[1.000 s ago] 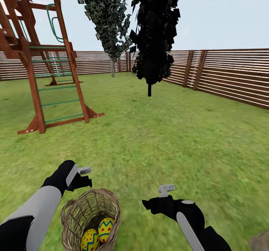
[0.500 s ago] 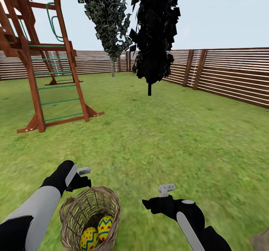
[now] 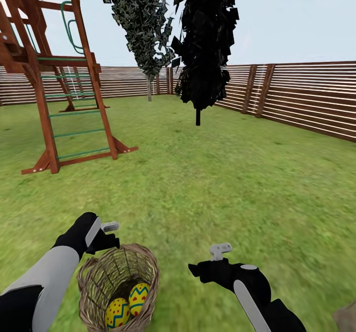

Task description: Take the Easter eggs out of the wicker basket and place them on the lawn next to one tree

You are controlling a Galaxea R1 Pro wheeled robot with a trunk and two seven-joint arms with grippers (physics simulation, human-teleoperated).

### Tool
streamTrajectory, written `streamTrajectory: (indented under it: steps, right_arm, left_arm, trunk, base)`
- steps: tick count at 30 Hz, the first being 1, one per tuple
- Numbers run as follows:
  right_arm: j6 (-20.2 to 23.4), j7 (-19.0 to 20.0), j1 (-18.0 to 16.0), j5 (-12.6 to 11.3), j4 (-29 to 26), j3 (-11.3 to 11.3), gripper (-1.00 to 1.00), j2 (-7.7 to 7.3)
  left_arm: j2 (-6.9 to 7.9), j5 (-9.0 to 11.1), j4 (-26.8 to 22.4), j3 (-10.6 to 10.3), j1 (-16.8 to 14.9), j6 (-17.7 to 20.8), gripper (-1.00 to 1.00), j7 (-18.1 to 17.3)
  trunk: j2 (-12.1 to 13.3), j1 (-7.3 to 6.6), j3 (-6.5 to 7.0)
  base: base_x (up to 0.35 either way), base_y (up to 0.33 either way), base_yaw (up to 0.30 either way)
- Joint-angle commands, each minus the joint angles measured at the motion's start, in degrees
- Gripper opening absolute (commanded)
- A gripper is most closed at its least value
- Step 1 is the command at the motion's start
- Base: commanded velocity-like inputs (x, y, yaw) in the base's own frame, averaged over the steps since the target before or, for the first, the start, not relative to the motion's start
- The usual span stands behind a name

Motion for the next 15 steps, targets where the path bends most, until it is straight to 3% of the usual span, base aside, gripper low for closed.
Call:
streamTrajectory:
  steps: [1, 15]
  right_arm:
    - [0.1, -0.6, -0.1, -0.6, -0.1, 0.1, 1.0, -0.04]
    - [0.1, -0.7, -0.1, -0.6, 0.0, 0.2, 1.0, 0.0]
  left_arm:
    - [-0.03, 0.5, 0.0, 0.2, 0.0, 0.2, 1.0, 0.4]
    - [-0.29, 0.4, 0.0, 0.2, 0.0, 0.1, 1.0, 0.4]
  trunk:
    - [-0.4, 0.22, -0.24]
    - [-6.1, 3.3, -2.75]
  base:
    - [0.0, 0.0, 0.0]
    - [0.0, 0.0, 0.0]
